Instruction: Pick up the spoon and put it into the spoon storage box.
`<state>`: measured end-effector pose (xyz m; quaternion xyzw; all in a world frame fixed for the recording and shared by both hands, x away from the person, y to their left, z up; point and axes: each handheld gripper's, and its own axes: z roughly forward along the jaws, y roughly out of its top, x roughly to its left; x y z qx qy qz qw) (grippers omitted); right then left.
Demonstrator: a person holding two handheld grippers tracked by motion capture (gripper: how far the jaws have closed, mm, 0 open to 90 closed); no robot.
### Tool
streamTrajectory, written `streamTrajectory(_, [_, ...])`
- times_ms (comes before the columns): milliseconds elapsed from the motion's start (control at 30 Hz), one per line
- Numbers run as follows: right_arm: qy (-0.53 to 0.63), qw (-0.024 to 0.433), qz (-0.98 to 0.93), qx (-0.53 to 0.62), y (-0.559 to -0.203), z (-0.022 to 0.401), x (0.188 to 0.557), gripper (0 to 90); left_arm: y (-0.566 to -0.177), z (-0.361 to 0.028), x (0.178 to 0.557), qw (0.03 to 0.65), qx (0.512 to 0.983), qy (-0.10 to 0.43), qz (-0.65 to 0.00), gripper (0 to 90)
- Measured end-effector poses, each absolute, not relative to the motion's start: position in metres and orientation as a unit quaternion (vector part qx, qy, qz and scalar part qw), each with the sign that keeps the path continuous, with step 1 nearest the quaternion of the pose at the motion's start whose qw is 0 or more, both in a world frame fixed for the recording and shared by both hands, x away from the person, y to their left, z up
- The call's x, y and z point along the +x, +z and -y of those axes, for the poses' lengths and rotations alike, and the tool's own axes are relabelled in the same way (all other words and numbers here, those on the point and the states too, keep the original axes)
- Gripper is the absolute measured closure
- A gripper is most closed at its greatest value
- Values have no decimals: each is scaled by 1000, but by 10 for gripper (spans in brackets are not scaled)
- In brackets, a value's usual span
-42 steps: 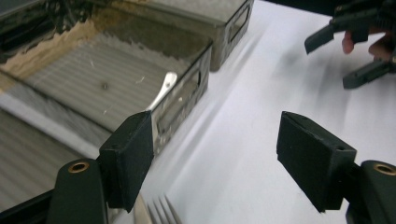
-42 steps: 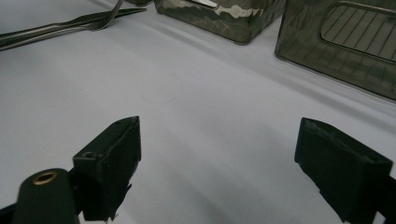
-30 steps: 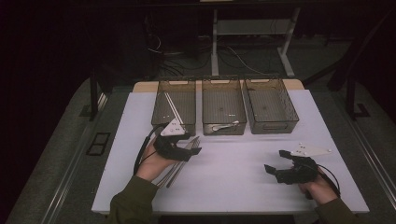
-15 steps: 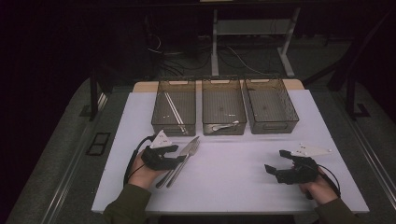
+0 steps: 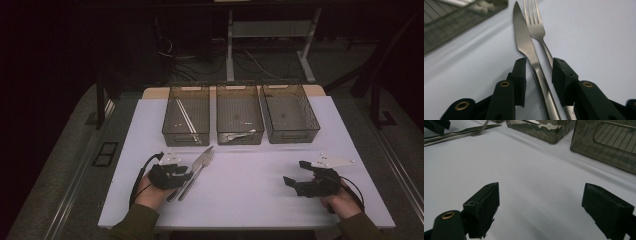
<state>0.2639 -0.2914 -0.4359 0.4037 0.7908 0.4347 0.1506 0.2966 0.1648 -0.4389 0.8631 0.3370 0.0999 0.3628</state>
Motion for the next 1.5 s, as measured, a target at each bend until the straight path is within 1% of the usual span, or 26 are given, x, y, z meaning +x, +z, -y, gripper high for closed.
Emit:
streamTrajectory(200, [436,152,-790,404,-436,292,264,146,-444,-161,295,349,866,104,-343,708])
streamTrajectory(400, [435,153,-790,404,-436,292,264,146,-445,-159,292,343,867,119,-342,723])
streamTrajectory(567, [434,153,-790,405,-436,292,264,146,-445,-159,291,343,861,120,-355,740])
streamTrajectory(700, [435,154,-789,405,-436,293,264,146,-444,-155,288,333,862,132,-359,750])
streamTrajectory(800, [434,152,-790,406,-436,293,264,146,-442,-155,286,324,863,133,-366,737])
streamTrajectory(867, [434,153,-790,405,-436,293,264,146,-441,-157,284,320,862,131,-371,689])
streamTrajectory(967, [434,153,-790,405,-436,293,264,146,-442,-159,284,326,857,124,-378,691])
streamTrajectory(1100, [432,153,-791,406,-436,292,264,146,-442,-158,284,323,857,129,-381,726])
streamTrajectory(1200, [433,153,-790,406,-436,292,264,146,-442,-158,284,321,857,133,-380,775])
streamTrajectory(1500, [431,153,-793,402,-436,291,264,146,-442,-161,287,329,851,116,-393,793])
